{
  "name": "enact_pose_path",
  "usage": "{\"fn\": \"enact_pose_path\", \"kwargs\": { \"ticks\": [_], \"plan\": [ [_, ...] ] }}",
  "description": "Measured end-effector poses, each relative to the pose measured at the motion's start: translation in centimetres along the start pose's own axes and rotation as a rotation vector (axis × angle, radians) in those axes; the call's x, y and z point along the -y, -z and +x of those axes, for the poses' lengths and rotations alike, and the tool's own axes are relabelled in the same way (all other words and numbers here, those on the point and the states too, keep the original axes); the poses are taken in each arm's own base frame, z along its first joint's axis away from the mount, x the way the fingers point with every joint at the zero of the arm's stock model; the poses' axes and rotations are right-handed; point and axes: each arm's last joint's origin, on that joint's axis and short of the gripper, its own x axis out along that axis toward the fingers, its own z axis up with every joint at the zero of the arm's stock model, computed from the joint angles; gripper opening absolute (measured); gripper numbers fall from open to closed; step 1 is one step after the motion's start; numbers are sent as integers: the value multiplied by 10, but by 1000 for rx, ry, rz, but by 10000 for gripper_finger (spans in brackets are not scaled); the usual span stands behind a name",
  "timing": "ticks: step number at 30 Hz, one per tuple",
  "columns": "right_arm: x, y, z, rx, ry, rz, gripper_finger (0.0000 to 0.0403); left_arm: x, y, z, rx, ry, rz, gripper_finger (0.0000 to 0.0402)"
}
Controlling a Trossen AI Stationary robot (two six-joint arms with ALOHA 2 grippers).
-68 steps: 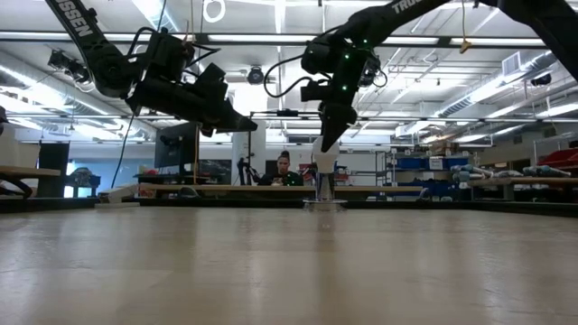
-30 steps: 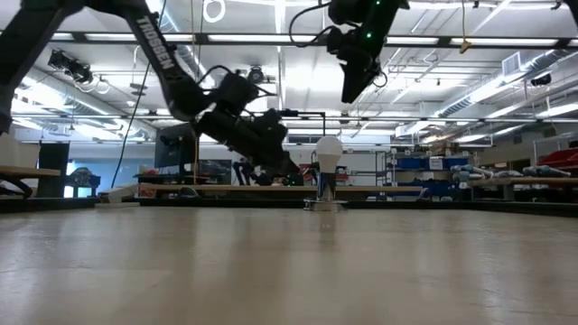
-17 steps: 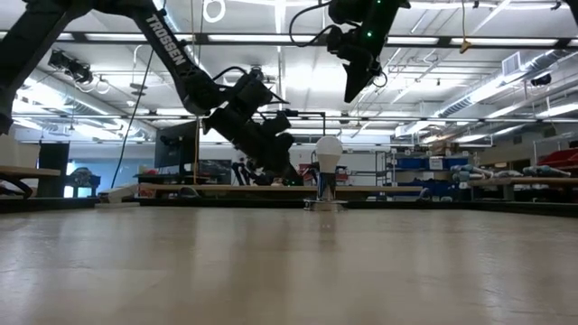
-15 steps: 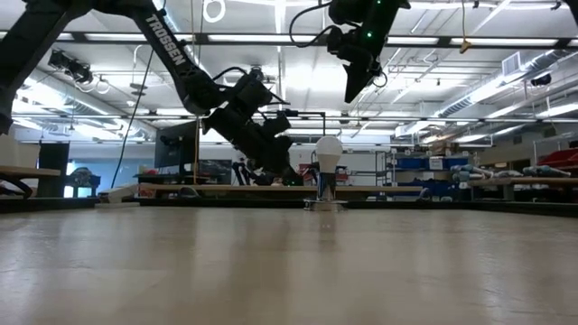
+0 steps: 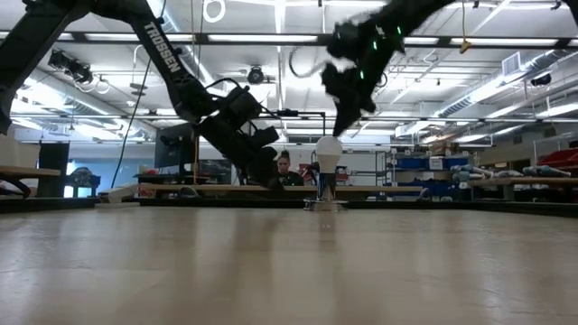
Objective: Screw lightbulb
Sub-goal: Remove the white lightbulb from the silver lamp, then adjust the silver lamp
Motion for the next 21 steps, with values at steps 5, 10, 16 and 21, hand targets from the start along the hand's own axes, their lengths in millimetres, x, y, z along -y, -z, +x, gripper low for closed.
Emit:
{"fn": "enact_pose_path", "kwargs": {
  "ticks": [5, 10, 16, 21],
  "plan": [
    [17, 26, 15, 205, -37, 153, 4, 1, 4, 0, 8, -4, 0, 0],
    [22, 36, 5, 338, 2, 198, 5, 1, 2, 0, 34, -10, -17, 0],
    [38, 37, 1, 386, 132, 267, 5, 0, 0, 0, 58, -15, -19, 0],
    [48, 50, 25, 349, 142, 357, 5, -1, -1, -1, 64, -18, -30, 0]
  ]
}}
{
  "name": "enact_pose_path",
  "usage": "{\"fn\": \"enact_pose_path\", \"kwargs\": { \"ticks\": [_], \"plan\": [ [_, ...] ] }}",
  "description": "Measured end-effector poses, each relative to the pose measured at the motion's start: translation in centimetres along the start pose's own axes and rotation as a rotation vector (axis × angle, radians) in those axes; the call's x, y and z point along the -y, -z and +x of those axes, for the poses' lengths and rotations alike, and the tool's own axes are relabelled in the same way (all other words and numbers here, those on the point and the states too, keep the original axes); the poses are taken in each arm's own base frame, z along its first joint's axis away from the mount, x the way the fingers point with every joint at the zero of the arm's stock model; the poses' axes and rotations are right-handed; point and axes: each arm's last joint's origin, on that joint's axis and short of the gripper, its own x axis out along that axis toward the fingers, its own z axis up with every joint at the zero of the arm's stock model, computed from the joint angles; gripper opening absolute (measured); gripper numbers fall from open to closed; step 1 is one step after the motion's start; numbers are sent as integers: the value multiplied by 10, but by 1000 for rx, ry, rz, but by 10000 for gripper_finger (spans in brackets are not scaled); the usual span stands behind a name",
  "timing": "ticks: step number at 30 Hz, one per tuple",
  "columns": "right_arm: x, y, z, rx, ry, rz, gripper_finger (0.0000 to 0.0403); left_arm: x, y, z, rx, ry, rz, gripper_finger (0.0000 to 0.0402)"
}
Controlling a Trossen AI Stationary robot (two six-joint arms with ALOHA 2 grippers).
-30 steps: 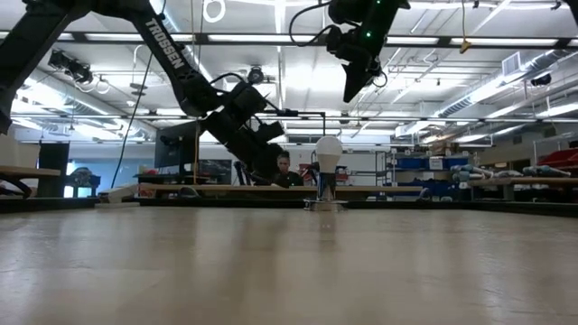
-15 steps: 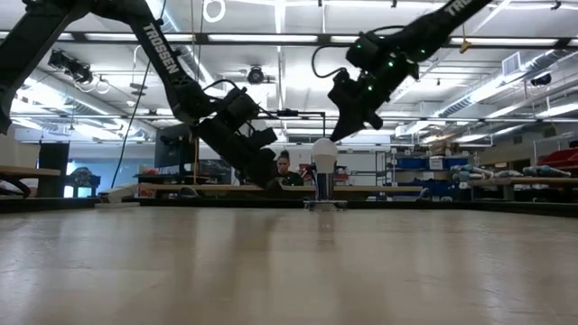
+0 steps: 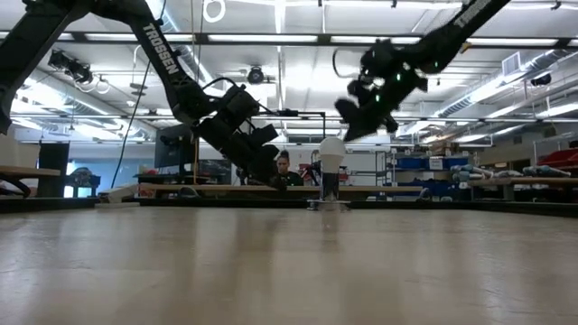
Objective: Screw lightbulb
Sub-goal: Adjust the silver lamp
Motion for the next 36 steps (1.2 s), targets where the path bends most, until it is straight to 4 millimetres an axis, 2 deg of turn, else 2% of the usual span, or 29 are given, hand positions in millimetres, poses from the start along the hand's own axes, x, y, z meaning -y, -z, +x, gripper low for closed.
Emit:
{"fn": "enact_pose_path", "kwargs": {
  "ticks": [4, 8, 14, 28, 36],
  "plan": [
    [3, 34, 23, -64, -57, 108, 5, -2, -1, -1, 14, -5, -5, 0],
    [-5, 61, 41, -135, -123, 161, 5, -6, 0, -1, 16, 0, -11, 0],
    [-24, 80, 55, -197, -157, 165, 5, -7, 0, -2, 28, 47, -9, 0],
    [-64, 93, 56, -229, -266, 133, 5, -7, 0, -2, 27, 57, 42, 0],
    [-59, 86, 58, -132, -129, 159, 5, -7, 1, -2, 16, 58, 38, 0]
  ]
}}
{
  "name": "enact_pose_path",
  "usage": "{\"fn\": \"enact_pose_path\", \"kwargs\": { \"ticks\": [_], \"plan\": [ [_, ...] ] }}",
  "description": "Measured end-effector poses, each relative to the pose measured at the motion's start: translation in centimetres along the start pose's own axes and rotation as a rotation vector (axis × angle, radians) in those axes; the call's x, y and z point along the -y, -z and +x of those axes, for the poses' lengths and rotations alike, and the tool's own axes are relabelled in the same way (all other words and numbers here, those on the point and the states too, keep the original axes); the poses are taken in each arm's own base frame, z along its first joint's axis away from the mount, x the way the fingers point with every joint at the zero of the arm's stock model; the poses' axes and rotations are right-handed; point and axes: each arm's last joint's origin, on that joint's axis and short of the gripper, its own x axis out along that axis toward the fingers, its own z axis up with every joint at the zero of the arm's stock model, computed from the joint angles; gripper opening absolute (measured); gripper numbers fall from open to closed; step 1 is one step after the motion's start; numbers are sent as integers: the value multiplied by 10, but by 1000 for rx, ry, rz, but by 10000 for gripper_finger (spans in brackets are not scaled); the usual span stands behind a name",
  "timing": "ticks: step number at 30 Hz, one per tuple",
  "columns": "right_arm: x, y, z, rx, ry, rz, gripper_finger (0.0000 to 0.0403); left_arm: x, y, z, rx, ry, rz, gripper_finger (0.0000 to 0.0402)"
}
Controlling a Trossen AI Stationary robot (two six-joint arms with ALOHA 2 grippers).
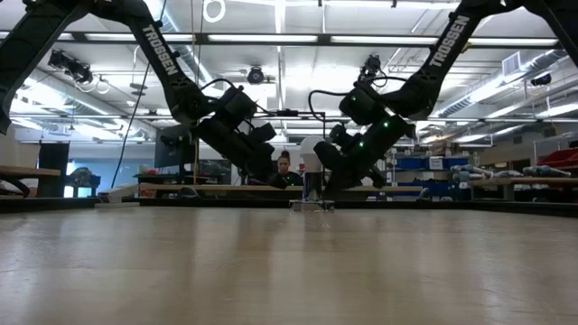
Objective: Screw lightbulb
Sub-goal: Adjust the silver lamp
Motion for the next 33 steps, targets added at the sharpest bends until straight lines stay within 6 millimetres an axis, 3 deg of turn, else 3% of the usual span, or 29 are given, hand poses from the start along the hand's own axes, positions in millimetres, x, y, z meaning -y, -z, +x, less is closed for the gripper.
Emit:
{"fn": "enact_pose_path", "kwargs": {
  "ticks": [6, 19, 28, 33],
  "plan": [
    [0, 5, 0, -56, -8, -17, 5, 0, 0, 0, 3, -1, -1, 0],
    [-29, 27, -5, -156, -148, -132, 5, 5, 18, -5, -57, 1, -1, 0],
    [-46, 42, -9, -208, -254, -181, 5, 15, 21, -28, 68, 10, -46, 0],
    [-56, 47, -12, -221, -321, -201, 5, 29, 24, -26, 67, 87, -53, 0]
  ]
}}
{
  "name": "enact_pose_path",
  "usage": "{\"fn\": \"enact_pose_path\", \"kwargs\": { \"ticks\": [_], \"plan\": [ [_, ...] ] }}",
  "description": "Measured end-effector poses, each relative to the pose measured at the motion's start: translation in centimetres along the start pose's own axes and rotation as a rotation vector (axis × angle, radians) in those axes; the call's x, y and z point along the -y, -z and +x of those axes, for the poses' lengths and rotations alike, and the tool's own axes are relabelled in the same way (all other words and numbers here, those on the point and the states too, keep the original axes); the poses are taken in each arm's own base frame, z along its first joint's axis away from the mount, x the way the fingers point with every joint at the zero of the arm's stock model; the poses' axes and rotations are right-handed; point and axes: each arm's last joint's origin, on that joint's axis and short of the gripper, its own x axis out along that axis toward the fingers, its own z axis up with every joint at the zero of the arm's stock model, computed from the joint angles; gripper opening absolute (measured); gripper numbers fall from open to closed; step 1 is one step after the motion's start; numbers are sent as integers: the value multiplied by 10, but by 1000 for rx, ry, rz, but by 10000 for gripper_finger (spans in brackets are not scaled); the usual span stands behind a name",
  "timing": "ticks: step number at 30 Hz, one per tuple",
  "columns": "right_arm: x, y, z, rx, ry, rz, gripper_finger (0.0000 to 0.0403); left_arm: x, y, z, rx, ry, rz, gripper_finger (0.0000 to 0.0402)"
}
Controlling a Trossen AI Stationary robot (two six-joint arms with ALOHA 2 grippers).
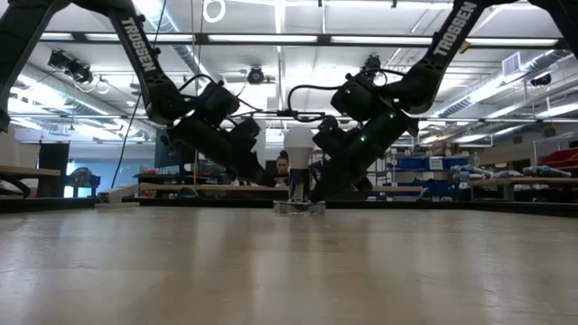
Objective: Screw lightbulb
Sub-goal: Adjust the silver lamp
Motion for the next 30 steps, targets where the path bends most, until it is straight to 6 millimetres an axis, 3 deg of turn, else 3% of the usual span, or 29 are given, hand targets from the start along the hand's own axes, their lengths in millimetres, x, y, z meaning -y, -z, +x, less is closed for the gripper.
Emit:
{"fn": "enact_pose_path", "kwargs": {
  "ticks": [19, 30],
  "plan": [
    [-14, 4, 3, -10, -35, -49, 5, 30, 0, 9, -7, -2, 44, 0],
    [-21, -4, -19, -3, -44, -60, 5, 38, 2, 13, -20, -43, 28, 0]
  ]
}}
